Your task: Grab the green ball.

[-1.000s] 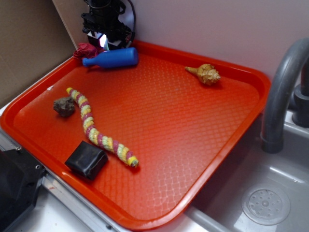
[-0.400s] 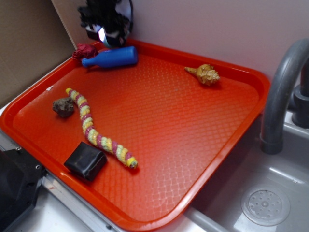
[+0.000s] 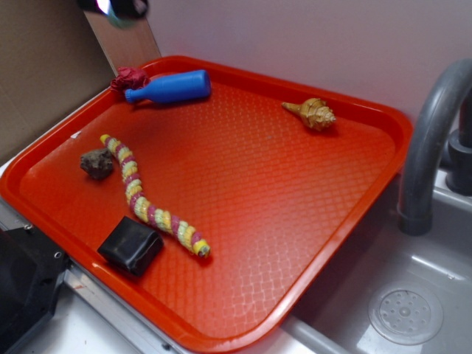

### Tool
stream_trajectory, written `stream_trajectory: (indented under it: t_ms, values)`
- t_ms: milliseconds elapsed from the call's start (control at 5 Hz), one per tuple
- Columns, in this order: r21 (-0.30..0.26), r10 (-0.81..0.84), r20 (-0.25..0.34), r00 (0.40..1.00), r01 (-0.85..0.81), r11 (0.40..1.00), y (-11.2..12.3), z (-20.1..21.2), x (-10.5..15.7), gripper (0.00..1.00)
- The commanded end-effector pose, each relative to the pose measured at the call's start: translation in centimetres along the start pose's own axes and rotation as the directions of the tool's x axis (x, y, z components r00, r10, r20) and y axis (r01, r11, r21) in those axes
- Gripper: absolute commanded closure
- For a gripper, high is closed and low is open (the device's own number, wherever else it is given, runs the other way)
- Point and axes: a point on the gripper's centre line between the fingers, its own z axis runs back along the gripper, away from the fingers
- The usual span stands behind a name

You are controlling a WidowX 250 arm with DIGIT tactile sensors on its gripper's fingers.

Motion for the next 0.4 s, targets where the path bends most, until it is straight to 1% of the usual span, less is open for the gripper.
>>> stream_trajectory:
  t_ms: [0,200]
  values:
    - [-0.055,-0.053,0.012,0.999,0.054,0.997,-0.34,4.44,-0.16,1.00]
    - [-0.029,-0.077,0.026,0.997,0.078,0.997,-0.93,3.48,0.35,1.00]
